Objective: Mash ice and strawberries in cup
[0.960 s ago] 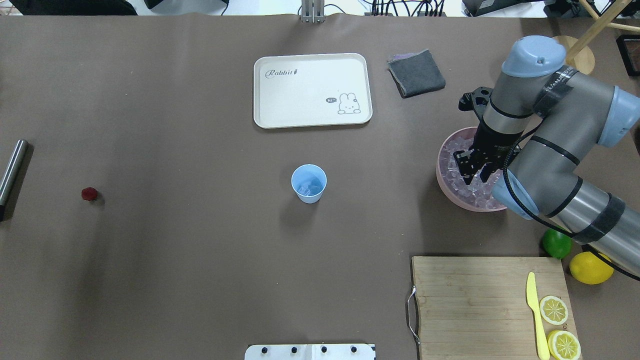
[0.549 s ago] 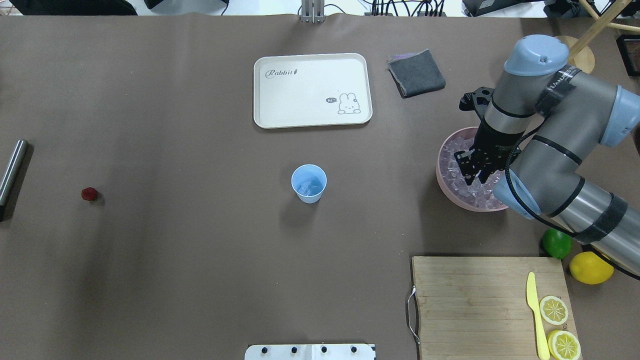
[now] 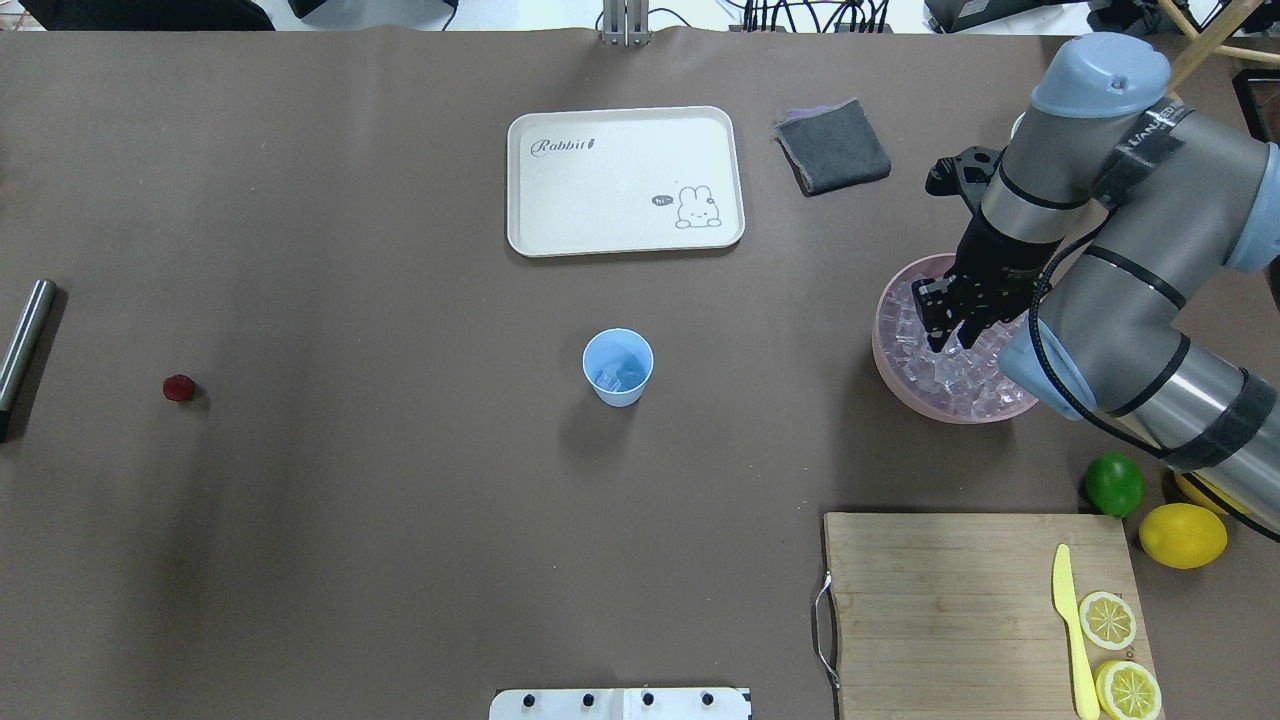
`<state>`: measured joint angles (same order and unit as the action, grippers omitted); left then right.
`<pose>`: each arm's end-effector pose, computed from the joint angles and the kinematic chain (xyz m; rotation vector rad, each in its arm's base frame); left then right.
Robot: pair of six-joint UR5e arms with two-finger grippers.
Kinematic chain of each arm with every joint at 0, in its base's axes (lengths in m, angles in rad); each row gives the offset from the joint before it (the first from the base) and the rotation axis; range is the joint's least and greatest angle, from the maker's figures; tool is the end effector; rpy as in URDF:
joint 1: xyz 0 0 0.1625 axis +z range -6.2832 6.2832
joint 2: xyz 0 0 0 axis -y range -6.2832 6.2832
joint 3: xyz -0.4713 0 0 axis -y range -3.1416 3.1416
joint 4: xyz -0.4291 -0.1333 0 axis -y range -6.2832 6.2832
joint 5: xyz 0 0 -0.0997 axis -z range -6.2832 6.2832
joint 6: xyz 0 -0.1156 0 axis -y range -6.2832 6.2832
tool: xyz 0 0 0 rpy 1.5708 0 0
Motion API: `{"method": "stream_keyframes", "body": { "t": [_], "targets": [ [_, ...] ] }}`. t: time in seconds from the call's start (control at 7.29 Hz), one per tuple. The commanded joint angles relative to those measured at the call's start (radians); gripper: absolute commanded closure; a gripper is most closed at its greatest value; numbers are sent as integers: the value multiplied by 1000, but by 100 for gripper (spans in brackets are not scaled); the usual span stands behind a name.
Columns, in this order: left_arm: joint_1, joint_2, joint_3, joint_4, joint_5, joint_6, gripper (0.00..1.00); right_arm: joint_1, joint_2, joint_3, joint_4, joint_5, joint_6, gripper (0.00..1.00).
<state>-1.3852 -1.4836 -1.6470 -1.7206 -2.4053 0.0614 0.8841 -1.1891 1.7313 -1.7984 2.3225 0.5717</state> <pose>0.0450 -0.4978 0.6998 0.0790 0.8427 0.2900 -0.3790 -0.5480 0.4279 -0.1968 -0.7802 -0.2270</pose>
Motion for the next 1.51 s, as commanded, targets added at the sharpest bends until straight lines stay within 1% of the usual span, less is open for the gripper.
{"method": "stream_keyframes", "body": {
  "t": [0.0,0.27,0.55,0.69,1.1,1.37],
  "targets": [
    [0,0,0,-1,0,0,2,-4,-41,-12,-1,0,2,50],
    [0,-1,0,-1,0,0,2,-7,-34,-16,-1,11,14,51],
    [0,-3,0,1,0,0,2,-10,-18,-16,-1,56,39,51],
    [0,-3,1,1,0,0,2,-10,-18,-18,-1,57,39,51],
    [-1,-3,0,1,0,0,2,-17,-23,-67,11,54,39,51],
    [0,-3,-2,1,0,0,2,-17,-15,-56,10,60,40,51]
  ]
}}
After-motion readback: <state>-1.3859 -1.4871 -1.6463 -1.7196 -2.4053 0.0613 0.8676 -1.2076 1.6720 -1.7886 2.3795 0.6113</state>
